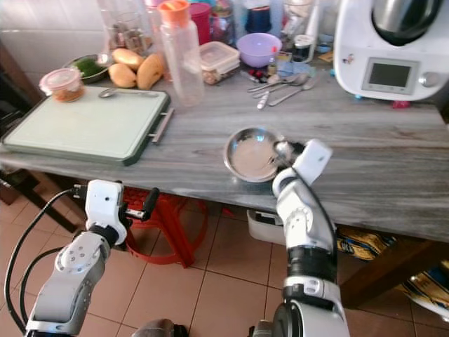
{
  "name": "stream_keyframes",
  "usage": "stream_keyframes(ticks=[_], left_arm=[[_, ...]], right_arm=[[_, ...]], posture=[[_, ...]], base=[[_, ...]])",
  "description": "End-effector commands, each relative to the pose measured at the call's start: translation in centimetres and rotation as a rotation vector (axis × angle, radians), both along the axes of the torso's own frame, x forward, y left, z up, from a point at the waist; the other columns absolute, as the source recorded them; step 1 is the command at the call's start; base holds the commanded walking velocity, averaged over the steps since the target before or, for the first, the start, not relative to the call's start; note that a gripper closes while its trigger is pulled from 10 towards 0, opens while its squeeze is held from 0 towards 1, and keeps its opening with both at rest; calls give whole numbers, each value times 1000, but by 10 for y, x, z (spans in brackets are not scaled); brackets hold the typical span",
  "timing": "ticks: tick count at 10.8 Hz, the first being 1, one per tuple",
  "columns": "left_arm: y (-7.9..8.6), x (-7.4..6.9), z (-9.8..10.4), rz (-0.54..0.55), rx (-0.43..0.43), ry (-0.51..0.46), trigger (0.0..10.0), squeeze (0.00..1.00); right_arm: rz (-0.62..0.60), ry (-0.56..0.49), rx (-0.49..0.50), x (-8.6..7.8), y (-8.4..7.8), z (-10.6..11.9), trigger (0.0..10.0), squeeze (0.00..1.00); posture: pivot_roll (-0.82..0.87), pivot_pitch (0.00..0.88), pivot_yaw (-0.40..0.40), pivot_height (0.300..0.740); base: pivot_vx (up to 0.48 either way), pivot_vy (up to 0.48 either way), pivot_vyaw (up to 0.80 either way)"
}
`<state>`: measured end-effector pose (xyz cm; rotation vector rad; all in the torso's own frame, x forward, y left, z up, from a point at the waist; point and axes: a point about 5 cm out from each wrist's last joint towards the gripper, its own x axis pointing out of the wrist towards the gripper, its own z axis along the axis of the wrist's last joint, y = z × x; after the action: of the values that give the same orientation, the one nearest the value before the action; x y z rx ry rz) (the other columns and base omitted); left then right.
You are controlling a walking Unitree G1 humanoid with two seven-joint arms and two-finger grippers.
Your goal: Setting the table
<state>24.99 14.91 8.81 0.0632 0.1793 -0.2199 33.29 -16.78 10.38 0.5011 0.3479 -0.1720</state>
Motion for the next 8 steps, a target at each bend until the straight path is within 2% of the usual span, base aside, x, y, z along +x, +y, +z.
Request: stream_keyframes(ticks=[1,6,7,8], left_arm=[[1,1,1,-1,10,2,10000,0],[-3,4,2,-12,3,-1,10000,0],[-3,5,3,-11,7,-11,10000,0],[-4,6,3,-8,6,-8,10000,0]], right_arm=[[15,13,13,-2,4,-1,10000,914],[12,-18,2,-7,-4,8,10000,914],[20,-46,0,-5,-5,14,10000,1000],[31,-63,-13,-3,-4,18,10000,1000]], posture=[[6,0,72,740],[-5,0,74,740],[-4,0,73,740],[-6,0,73,740]], base=[[0,0,0],[0,0,0],[0,0,0],[0,0,0]])
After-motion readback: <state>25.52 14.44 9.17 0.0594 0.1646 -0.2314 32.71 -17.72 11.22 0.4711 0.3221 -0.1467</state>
